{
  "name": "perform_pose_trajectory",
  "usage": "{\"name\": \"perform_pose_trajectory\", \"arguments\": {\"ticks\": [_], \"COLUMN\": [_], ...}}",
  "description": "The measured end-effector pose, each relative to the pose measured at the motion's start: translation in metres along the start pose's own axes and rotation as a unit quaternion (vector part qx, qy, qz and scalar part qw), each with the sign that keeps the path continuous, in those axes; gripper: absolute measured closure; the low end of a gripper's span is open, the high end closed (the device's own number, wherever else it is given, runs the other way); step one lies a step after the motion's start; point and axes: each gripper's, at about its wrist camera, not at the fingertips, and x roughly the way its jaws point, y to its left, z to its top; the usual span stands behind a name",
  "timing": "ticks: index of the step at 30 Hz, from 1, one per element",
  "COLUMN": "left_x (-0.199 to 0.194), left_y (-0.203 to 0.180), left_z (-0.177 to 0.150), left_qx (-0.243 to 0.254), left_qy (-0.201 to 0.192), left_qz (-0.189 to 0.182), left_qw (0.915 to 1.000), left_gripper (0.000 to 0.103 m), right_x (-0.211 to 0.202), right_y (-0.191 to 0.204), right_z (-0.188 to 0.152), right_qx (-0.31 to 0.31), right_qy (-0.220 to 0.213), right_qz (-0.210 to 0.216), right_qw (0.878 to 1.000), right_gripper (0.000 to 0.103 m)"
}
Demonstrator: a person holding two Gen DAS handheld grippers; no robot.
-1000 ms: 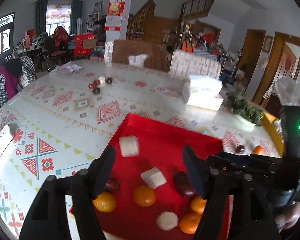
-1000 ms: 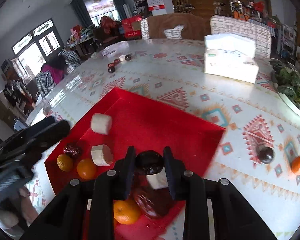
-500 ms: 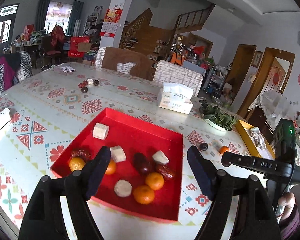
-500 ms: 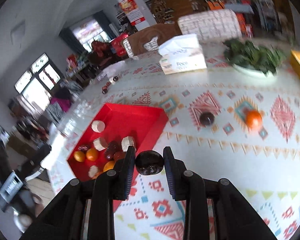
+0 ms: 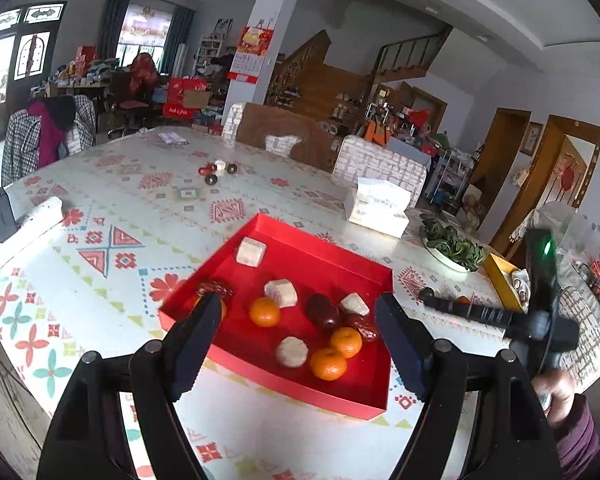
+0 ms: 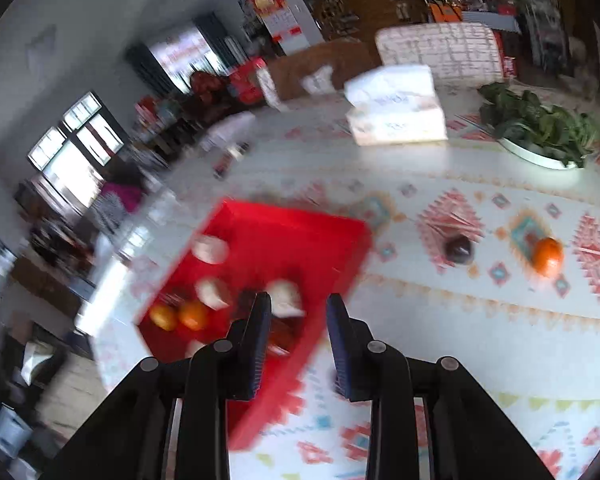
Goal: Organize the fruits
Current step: 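Lower the dark round fruit into the red tray and open the right tool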
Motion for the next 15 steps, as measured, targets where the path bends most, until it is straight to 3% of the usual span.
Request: {"name": "perform_pose_trajectory", "arguments": {"ticks": [3, 15], "left_x": [0.006, 0.013], "left_y": [0.003, 0.021], "left_z": [-0.002, -0.007], "left_qx": [-0.005, -0.025], "left_qy": [0.003, 0.005], "left_qz": [-0.009, -0.008], "left_qw": [0.9999, 0.9996], "left_gripper": [0.024, 0.024], "right_x": [0.012, 0.054], "right_y": [-0.003, -0.005], "right_z": [-0.018, -0.039], "right_qx": [-0.04, -0.051], "right_qy": [0.025, 0.053], "right_qz": [-0.039, -0.051], "right_qw": [0.998, 0.996], "right_gripper": [0.072, 0.075]}}
